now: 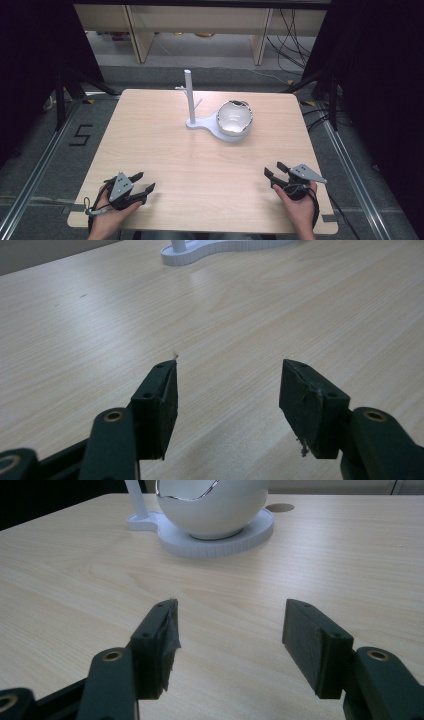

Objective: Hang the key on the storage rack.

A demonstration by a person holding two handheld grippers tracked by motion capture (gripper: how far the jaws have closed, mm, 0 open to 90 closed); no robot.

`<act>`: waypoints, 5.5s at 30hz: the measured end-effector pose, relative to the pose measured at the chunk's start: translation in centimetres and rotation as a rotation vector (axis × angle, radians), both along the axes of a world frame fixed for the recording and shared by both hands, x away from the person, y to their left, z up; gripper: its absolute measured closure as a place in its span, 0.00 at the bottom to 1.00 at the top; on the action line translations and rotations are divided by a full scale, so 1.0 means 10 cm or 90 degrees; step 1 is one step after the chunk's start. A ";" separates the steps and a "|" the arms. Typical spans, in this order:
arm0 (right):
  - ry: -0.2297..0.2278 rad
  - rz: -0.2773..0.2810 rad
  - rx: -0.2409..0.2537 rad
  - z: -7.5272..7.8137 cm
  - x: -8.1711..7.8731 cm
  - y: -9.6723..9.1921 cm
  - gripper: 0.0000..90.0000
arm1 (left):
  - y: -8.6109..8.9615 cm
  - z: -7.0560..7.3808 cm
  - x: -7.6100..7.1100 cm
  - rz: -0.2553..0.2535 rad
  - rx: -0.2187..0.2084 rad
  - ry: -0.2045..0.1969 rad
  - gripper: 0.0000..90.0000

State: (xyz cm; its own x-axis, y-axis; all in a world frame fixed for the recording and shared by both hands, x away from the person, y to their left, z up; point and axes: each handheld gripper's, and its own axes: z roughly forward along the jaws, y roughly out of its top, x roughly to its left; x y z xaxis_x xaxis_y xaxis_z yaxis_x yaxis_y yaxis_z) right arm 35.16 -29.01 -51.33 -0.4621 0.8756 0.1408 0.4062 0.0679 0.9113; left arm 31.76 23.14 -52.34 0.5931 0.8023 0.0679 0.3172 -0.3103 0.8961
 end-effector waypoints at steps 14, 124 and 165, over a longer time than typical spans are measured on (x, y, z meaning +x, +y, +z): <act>0.002 0.011 -0.018 0.01 0.02 0.00 0.45 | 0.35 0.39 0.30 -0.031 0.126 0.103 0.45; 0.038 0.020 -0.020 0.00 0.01 0.08 0.46 | 0.54 0.41 0.72 -0.156 0.445 0.486 0.89; 0.055 0.030 -0.026 0.00 0.01 0.10 0.45 | 0.50 0.41 0.70 -0.226 0.486 0.467 0.90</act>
State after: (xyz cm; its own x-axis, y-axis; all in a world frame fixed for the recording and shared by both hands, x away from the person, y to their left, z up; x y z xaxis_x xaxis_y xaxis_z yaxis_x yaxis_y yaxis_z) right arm 35.30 -27.97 -51.32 -0.4904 0.8590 0.1470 0.4792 0.1249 0.8688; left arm 38.79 28.11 -48.19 0.8791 0.4766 0.0100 0.4751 -0.8776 0.0637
